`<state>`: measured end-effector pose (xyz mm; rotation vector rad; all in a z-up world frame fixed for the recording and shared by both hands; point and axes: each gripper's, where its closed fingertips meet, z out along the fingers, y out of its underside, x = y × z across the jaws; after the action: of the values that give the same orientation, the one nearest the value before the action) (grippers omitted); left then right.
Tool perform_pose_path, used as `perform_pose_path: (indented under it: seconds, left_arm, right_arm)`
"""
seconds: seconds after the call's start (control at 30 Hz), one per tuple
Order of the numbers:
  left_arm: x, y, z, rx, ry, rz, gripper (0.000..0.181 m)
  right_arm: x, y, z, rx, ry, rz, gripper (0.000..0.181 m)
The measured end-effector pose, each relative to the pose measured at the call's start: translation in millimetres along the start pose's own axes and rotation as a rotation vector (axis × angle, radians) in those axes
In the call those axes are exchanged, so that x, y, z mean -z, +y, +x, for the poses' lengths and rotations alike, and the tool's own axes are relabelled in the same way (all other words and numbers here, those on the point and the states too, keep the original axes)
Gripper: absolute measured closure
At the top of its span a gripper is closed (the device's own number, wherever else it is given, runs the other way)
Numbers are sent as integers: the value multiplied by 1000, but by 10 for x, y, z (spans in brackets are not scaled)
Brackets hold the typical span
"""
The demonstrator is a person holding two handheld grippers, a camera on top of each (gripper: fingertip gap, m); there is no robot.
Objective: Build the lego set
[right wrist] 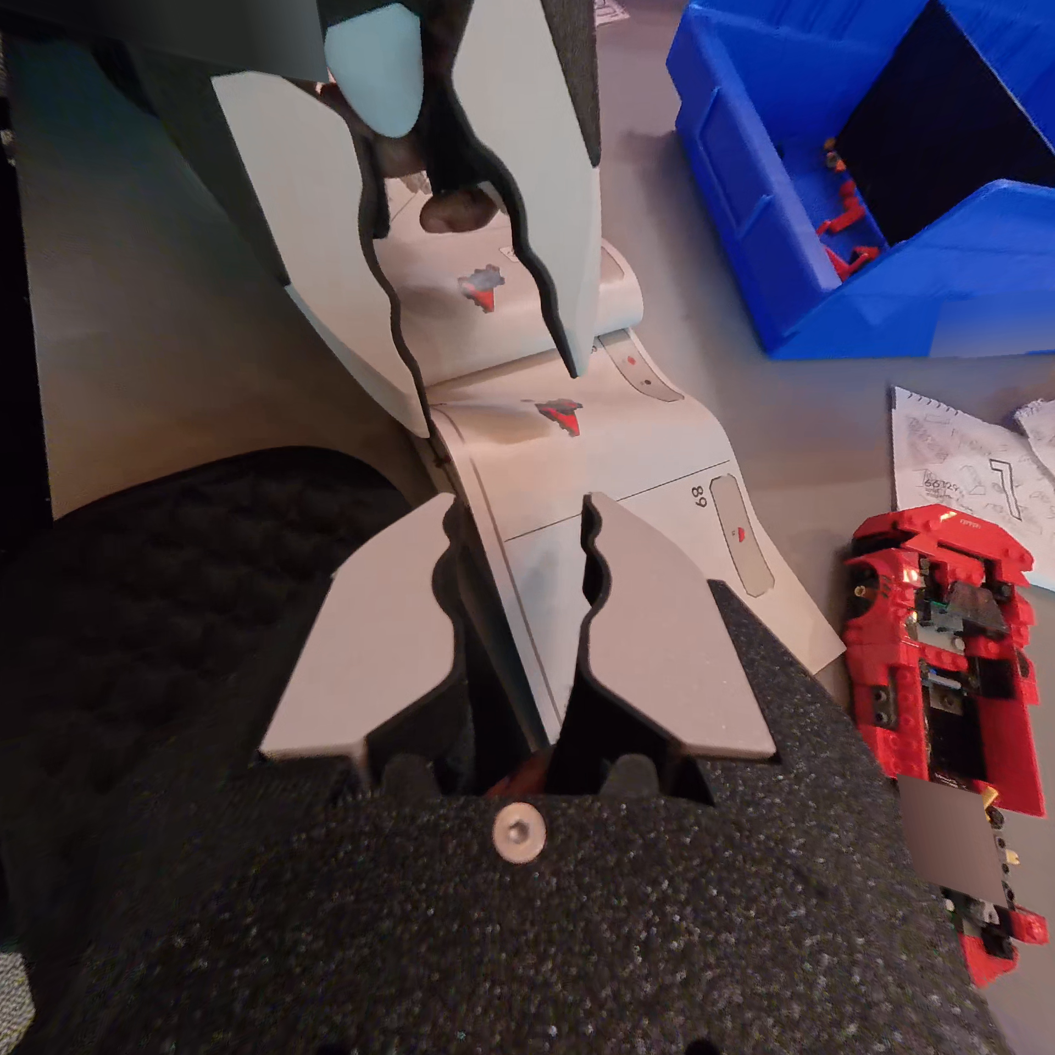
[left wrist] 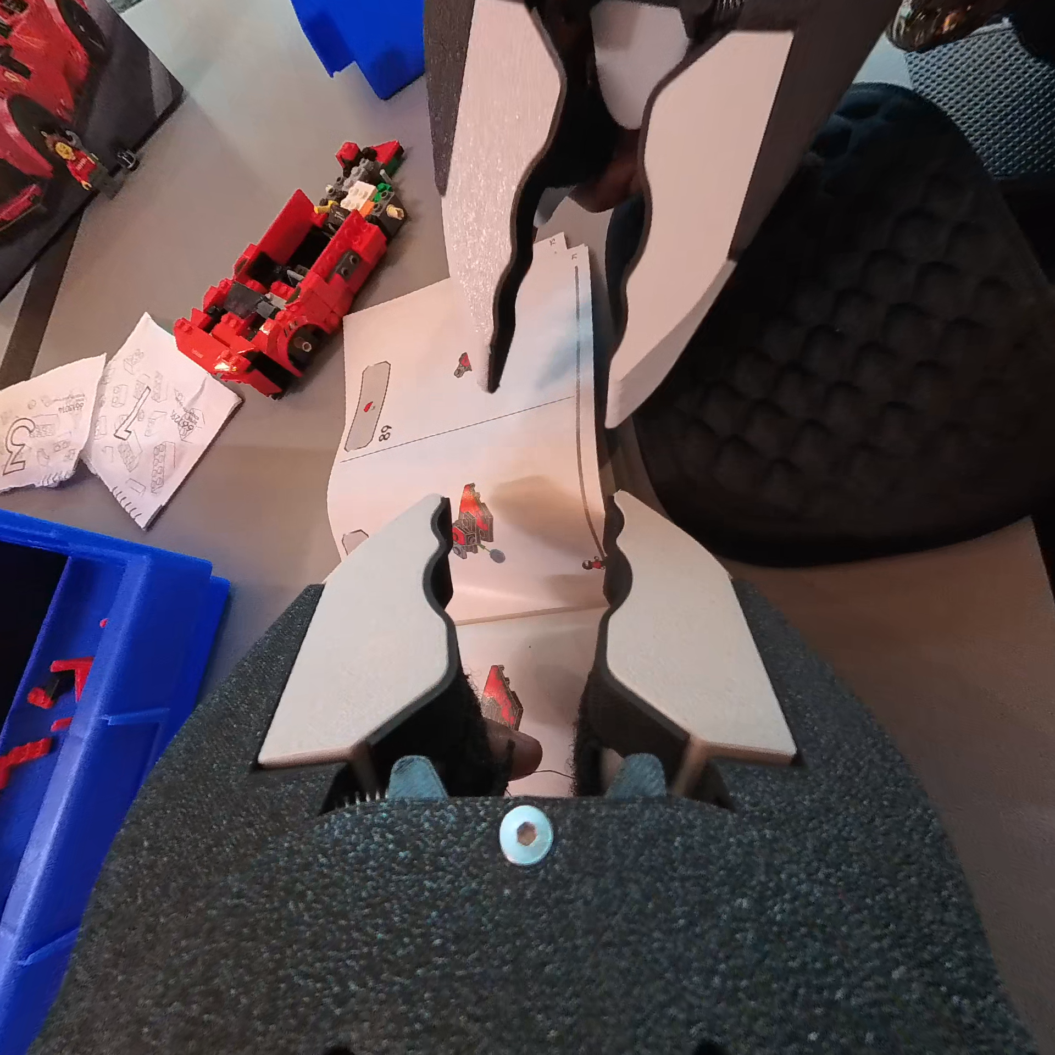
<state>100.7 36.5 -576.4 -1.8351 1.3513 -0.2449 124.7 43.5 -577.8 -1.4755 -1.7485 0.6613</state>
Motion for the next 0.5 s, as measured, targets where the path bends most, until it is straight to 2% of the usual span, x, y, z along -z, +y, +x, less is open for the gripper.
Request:
perform_pose_path:
  seconds: [0.5]
  left_arm:
    - [-2,8,4,-3,3,-1,133]
  right_arm:
    - [17,-65,56,-13,8,13,144]
